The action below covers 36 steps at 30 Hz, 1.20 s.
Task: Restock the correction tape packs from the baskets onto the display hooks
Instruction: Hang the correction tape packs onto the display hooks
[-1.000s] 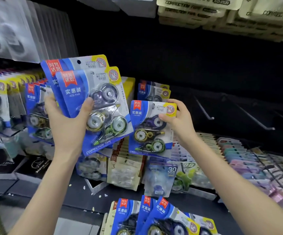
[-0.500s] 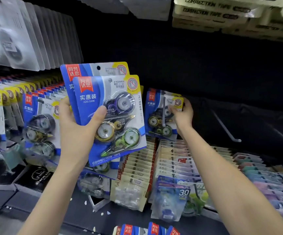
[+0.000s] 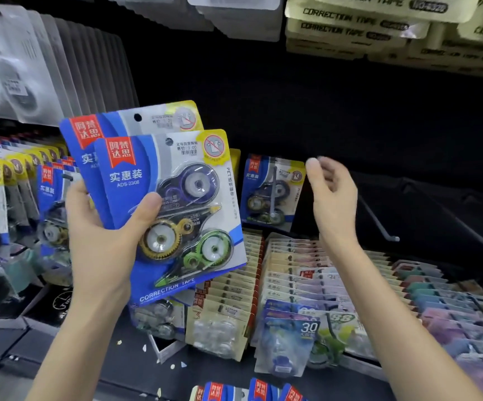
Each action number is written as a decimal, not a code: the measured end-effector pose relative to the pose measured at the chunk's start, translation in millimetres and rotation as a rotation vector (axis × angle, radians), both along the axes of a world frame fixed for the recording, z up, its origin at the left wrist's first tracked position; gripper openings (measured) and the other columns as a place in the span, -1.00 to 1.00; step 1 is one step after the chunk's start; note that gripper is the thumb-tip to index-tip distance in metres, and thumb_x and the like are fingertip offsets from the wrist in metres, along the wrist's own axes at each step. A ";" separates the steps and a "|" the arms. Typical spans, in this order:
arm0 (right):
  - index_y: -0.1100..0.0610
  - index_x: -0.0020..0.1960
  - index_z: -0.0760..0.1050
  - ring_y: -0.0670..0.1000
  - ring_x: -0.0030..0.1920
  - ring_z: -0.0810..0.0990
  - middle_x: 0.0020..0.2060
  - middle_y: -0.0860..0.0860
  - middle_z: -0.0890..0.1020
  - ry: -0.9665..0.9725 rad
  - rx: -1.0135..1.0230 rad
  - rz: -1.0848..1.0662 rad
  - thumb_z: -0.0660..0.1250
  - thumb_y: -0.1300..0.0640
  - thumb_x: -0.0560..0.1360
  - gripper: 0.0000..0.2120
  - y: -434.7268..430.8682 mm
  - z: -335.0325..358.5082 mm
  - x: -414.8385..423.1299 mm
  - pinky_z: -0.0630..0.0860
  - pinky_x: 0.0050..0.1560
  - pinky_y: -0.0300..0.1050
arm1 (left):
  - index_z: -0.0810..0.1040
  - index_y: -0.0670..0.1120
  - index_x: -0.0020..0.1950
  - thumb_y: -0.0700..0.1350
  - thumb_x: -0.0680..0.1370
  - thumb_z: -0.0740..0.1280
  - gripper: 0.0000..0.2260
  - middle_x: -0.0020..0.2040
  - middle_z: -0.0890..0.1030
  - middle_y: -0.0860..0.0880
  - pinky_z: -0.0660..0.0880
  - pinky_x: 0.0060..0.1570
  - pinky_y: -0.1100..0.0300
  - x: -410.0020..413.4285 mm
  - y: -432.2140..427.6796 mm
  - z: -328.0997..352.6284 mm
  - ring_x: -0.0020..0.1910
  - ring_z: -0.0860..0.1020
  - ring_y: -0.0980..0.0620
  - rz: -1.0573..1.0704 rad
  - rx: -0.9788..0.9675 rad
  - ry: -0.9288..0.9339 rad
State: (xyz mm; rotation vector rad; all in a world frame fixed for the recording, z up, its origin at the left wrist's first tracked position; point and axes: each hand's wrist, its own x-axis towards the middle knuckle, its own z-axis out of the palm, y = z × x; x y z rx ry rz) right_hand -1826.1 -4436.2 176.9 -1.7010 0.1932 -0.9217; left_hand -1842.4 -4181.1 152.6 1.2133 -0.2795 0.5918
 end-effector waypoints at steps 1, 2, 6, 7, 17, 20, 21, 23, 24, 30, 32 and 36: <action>0.02 0.27 0.50 -0.30 -0.02 0.54 -0.04 -0.19 0.58 -0.029 -0.080 0.073 0.36 -0.06 0.54 -0.66 12.9 8.9 -17.2 0.45 -0.05 -0.45 | 0.39 0.08 0.12 -0.11 0.39 0.47 -0.61 -0.02 0.69 0.18 0.62 0.06 0.05 -3.2 1.2 -0.2 -0.03 0.66 0.14 -0.013 -0.008 -0.008; 0.00 0.25 0.51 -0.27 -0.04 0.56 -0.06 -0.15 0.61 -0.021 -0.158 0.153 0.41 -0.07 0.50 -0.65 26.0 16.5 -31.3 0.47 -0.03 -0.40 | 0.39 0.07 0.13 -0.11 0.39 0.50 -0.59 -0.02 0.69 0.18 0.63 0.04 0.08 -5.9 1.5 -0.4 -0.03 0.66 0.14 -0.037 -0.011 -0.014; -0.03 0.24 0.53 -0.15 -0.07 0.62 -0.09 -0.15 0.67 0.122 -0.317 0.349 0.54 -0.13 0.35 -0.49 64.7 25.3 -54.3 0.56 -0.02 -0.14 | 0.44 0.10 0.12 0.06 0.24 0.62 -0.45 0.05 0.70 0.09 0.63 0.00 0.11 -15.9 -5.9 -0.1 0.03 0.67 0.04 -0.142 0.015 0.002; -0.01 0.20 0.54 -0.15 -0.07 0.63 -0.07 -0.14 0.68 0.124 -0.289 0.355 0.56 -0.09 0.34 -0.52 68.9 23.9 -56.1 0.59 -0.01 -0.09 | 0.44 0.11 0.12 0.03 0.25 0.62 -0.47 0.07 0.69 0.08 0.62 0.01 0.09 -18.4 -9.3 -0.5 0.04 0.67 0.03 -0.153 0.012 0.005; 0.11 0.09 0.47 0.05 -0.05 0.71 -0.07 0.07 0.72 0.098 0.080 0.381 0.52 0.29 0.39 -0.64 41.3 -5.5 -87.4 0.64 0.02 0.08 | 0.48 0.19 0.08 0.07 0.46 0.36 -0.78 -0.06 0.62 0.32 0.50 0.07 0.29 -16.5 3.2 -16.0 0.00 0.58 0.28 0.003 0.137 0.049; 0.05 0.07 0.50 0.06 -0.07 0.71 -0.09 0.05 0.72 0.136 0.007 0.334 0.50 0.34 0.40 -0.64 21.4 -22.1 -102.5 0.64 0.00 0.13 | 0.45 0.18 0.06 0.05 0.49 0.36 -0.82 -0.07 0.60 0.26 0.47 0.01 0.38 -11.5 13.9 -20.5 -0.05 0.55 0.29 0.098 0.131 0.025; 0.02 0.07 0.50 0.06 -0.07 0.70 -0.09 0.04 0.72 0.151 -0.012 0.319 0.50 0.33 0.40 -0.64 16.4 -27.6 -104.6 0.64 0.00 0.16 | 0.44 0.17 0.05 0.02 0.52 0.36 -0.84 -0.06 0.58 0.24 0.46 0.00 0.38 -10.0 16.0 -22.2 -0.06 0.54 0.28 0.122 0.137 0.018; -0.01 0.07 0.51 0.05 -0.06 0.70 -0.08 0.02 0.71 0.162 -0.034 0.294 0.51 0.32 0.40 -0.63 9.2 -35.3 -104.9 0.63 0.02 0.18 | 0.43 0.16 0.05 -0.05 0.57 0.36 -0.84 -0.02 0.56 0.19 0.47 0.01 0.39 -7.9 16.9 -25.7 -0.05 0.54 0.27 0.162 0.156 0.018; -0.01 0.08 0.50 0.03 -0.05 0.70 -0.07 0.00 0.71 0.163 -0.039 0.285 0.51 0.32 0.40 -0.63 7.6 -36.6 -104.3 0.63 0.03 0.16 | 0.42 0.16 0.05 -0.07 0.58 0.36 -0.83 0.00 0.56 0.18 0.47 0.02 0.39 -7.6 15.9 -26.9 -0.04 0.54 0.27 0.175 0.161 0.020; -0.03 0.08 0.50 -0.04 -0.06 0.69 -0.08 -0.05 0.71 0.118 -0.043 0.242 0.50 0.30 0.41 -0.63 9.4 -35.9 -93.7 0.65 -0.01 0.01 | 0.42 0.16 0.07 -0.11 0.59 0.36 -0.80 0.00 0.54 0.21 0.44 0.00 0.45 -8.1 9.0 -30.6 -0.05 0.52 0.34 0.177 0.188 0.021; -0.01 0.08 0.49 -0.06 -0.07 0.69 -0.10 -0.05 0.70 0.103 -0.041 0.237 0.50 0.32 0.41 -0.63 10.7 -36.0 -89.1 0.64 -0.06 -0.08 | 0.42 0.15 0.07 -0.11 0.59 0.36 -0.81 -0.01 0.55 0.21 0.44 0.00 0.44 -8.3 7.0 -29.8 -0.05 0.53 0.32 0.172 0.194 0.023; 0.01 0.07 0.48 -0.13 -0.11 0.68 -0.10 -0.06 0.69 0.102 -0.038 0.240 0.50 0.34 0.41 -0.63 13.8 -36.6 -80.7 0.60 -0.15 -0.24 | 0.42 0.18 0.05 -0.07 0.58 0.37 -0.81 -0.02 0.56 0.21 0.46 0.01 0.37 -8.3 5.4 -30.3 -0.03 0.54 0.26 0.165 0.190 0.040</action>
